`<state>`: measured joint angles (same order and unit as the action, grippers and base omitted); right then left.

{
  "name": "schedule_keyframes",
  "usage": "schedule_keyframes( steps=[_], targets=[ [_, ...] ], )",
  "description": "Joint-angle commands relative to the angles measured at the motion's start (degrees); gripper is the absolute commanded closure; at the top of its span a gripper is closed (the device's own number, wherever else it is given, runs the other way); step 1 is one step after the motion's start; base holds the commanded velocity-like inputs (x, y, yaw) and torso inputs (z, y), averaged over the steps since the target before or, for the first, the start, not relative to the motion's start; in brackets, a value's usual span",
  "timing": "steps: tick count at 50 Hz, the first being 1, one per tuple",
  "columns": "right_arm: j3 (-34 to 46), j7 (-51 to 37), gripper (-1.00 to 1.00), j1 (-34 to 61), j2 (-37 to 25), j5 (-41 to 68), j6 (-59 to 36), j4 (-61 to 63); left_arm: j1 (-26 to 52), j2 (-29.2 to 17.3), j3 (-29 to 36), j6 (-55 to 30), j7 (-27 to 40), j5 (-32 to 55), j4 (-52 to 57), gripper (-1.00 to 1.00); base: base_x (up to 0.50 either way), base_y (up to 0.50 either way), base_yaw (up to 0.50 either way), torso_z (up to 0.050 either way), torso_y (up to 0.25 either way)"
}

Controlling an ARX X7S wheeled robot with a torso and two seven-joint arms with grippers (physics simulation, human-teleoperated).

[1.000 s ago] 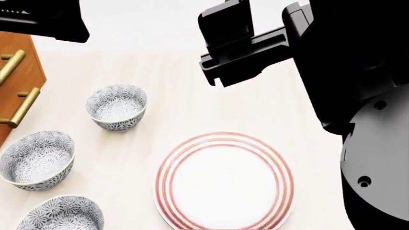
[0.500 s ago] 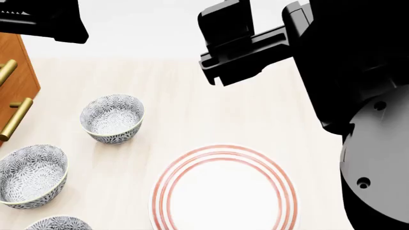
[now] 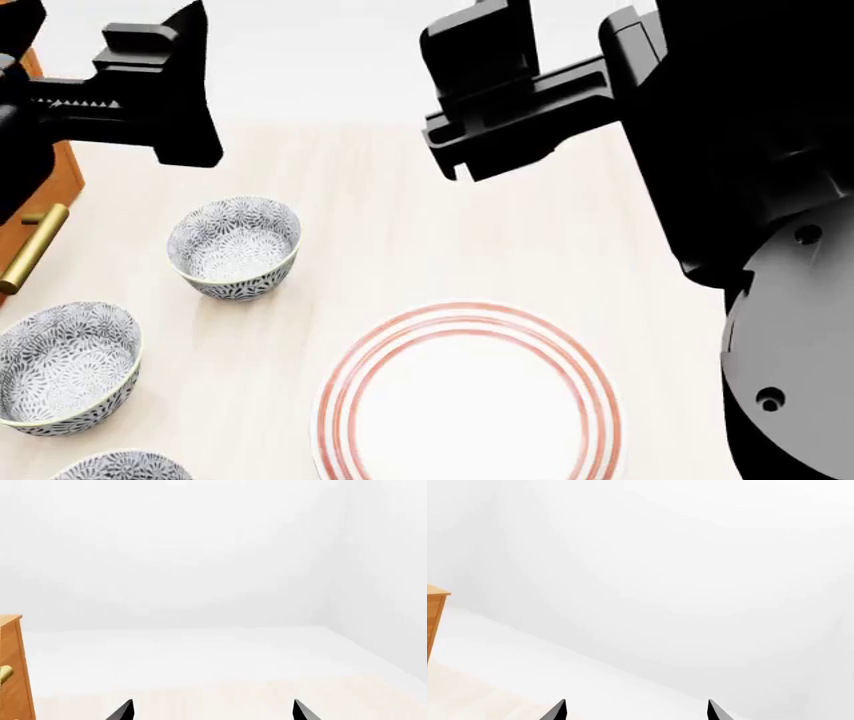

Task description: Put the bowl at the front on the plate.

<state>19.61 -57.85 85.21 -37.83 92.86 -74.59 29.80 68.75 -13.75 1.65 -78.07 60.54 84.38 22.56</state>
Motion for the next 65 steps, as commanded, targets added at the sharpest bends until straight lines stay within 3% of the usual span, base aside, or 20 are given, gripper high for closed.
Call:
schedule_keyframes(
  steps=[1,65],
  targets=[
    [0.18,-0.07,-1.00,-0.13,-0.57,0.16,0.50,0.47,-2.51,-0.08,0.41,-0.45,3.54,4.00,-2.39,-1.00,0.00,0.00,0.00,0.000,0.000],
    [1.54,0.65,-1.00,-0.61,-2.04,-0.16,3.09,1.93,-24.35,-5.73,11.03,6.92,-7.62,-8.95,-1.62,-1.00,0.00,0.00,0.00,0.000,0.000]
  ],
)
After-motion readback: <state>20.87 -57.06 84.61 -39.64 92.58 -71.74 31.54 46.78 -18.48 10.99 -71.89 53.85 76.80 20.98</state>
